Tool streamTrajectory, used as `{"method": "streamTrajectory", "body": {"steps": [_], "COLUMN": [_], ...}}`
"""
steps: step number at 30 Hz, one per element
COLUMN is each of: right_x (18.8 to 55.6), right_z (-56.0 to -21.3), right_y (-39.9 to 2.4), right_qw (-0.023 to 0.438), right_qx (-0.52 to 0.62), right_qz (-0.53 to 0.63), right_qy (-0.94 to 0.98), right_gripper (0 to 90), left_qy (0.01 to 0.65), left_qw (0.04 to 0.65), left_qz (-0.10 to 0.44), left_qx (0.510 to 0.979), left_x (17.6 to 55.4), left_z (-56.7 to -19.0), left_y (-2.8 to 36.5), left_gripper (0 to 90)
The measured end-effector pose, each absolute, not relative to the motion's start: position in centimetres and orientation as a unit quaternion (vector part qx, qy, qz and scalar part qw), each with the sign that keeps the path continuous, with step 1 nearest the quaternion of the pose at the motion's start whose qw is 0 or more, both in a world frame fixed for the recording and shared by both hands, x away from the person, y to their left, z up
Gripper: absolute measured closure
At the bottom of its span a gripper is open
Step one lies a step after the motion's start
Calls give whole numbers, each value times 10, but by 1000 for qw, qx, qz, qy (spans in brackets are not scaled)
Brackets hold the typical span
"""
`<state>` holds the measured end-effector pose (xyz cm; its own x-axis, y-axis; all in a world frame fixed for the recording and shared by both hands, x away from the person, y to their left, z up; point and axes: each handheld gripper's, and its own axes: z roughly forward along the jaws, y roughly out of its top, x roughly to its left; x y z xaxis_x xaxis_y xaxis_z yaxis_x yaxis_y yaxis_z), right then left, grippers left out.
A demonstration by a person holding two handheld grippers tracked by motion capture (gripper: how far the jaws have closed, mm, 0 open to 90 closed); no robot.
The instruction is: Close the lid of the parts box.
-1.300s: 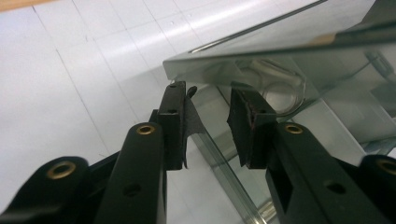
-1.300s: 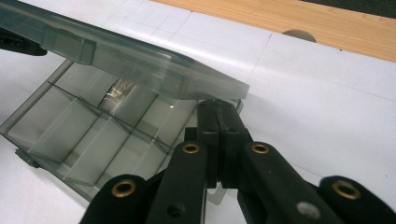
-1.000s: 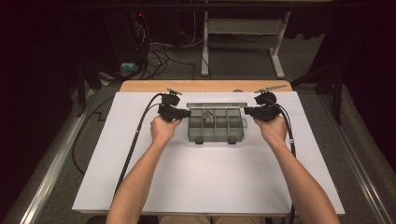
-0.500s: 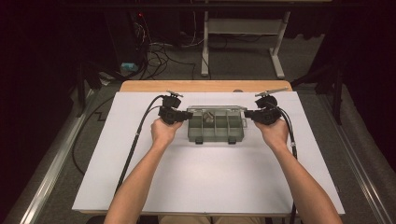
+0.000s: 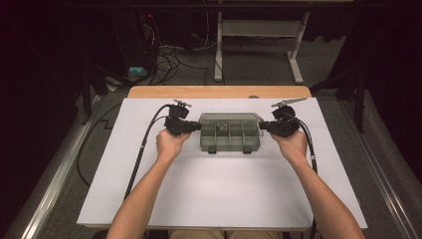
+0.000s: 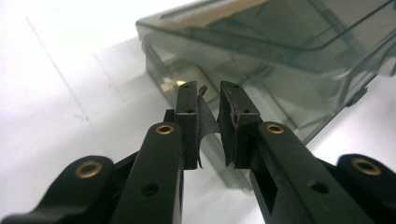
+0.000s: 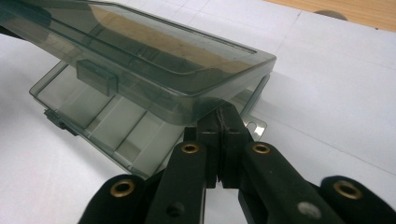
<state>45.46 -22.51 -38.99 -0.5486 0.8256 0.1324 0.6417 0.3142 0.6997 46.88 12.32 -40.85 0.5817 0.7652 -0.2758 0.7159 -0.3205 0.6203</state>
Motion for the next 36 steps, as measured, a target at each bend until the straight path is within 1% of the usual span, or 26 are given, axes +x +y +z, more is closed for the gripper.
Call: {"method": "streamTrajectory", "body": {"steps": [5, 14, 22, 36], "right_x": [452, 449, 447, 445], "right_z": [-392, -395, -400, -406], "right_y": [-225, -225, -225, -230], "right_qw": [121, 117, 113, 114], "right_qx": [454, 449, 447, 453], "right_qz": [371, 370, 366, 360], "right_qy": [801, 805, 809, 808], "right_gripper": [894, 891, 889, 887], "left_qy": [464, 473, 454, 437], "left_qw": [353, 375, 393, 394], "left_qz": [41, 63, 72, 63], "left_qx": [811, 795, 796, 806], "left_x": [466, 462, 457, 452], "left_z": [-408, -391, -379, -382], "left_y": [133, 144, 136, 122], "left_gripper": [780, 795, 795, 795]}}
